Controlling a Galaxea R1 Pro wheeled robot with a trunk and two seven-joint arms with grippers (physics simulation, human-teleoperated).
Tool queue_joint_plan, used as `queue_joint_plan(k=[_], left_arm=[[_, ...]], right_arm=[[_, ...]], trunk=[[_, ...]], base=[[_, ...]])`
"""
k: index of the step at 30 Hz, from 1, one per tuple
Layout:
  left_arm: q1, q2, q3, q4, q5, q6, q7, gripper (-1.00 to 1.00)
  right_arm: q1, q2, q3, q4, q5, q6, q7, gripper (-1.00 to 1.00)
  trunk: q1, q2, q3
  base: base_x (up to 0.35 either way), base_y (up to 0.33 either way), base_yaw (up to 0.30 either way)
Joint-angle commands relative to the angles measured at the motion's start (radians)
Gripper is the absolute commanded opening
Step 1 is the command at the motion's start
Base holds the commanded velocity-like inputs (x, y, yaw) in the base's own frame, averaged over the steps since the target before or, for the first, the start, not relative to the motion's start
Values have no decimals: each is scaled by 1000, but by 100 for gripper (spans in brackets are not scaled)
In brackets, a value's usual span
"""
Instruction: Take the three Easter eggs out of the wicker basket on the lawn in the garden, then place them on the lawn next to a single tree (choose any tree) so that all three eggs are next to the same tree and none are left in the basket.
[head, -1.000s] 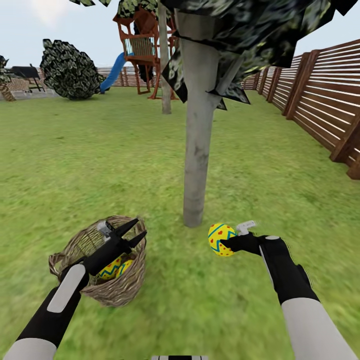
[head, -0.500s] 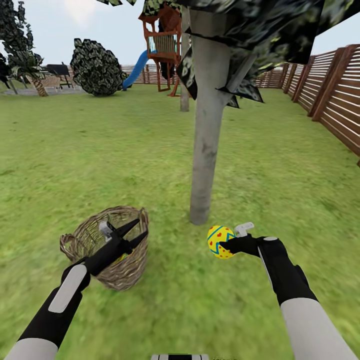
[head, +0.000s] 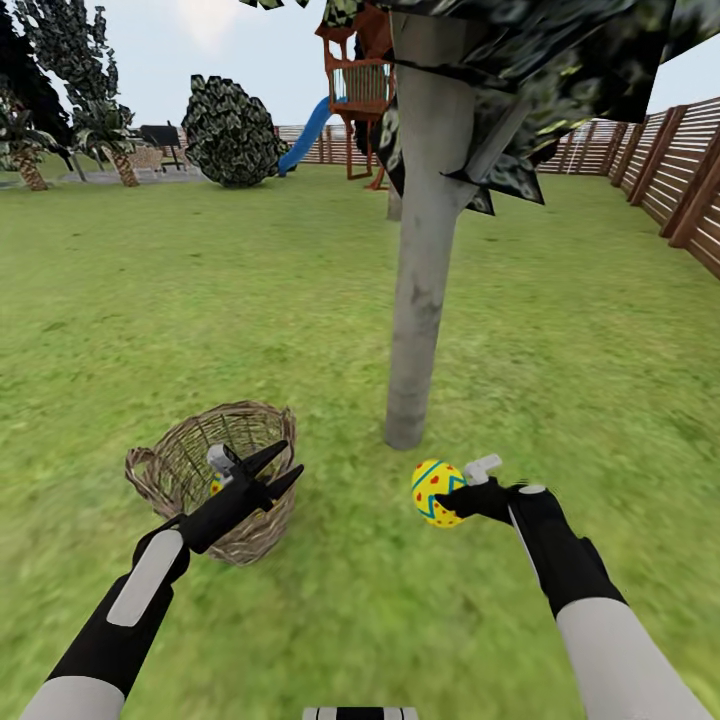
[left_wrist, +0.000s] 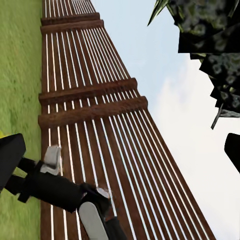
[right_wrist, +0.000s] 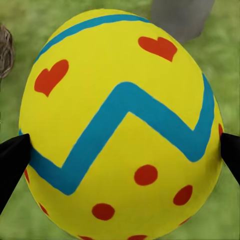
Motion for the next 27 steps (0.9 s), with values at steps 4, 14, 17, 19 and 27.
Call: queue_joint_plan(k=[4,14,17,19,27], left_arm=[[-1,-2,-3,0,7,4,0,100],[-1,-32,-22,1,2,-6,0,100],[-1,-32,-22,1,2,-8,0,100],[-1,-32,-22,0,2,-8,0,100],[-1,-33,-23,1,3,-8,0,100]], right_arm=[[-1,55,-2,158,10,-206,-165,-100],[-1,95,9,270,11,-380,-358,-100],[-1,114,55,308,14,-381,-390,-100],[-1,114,109,335,14,-382,-420,-100],[-1,117,146,465,12,-525,-454,-100]], trunk=[[0,0,-1],[0,0,-1],[0,0,-1],[0,0,-1],[0,0,-1]], base=[[63,-60,2],[236,-227,14],[253,-195,255],[259,-169,163],[42,-27,8]])
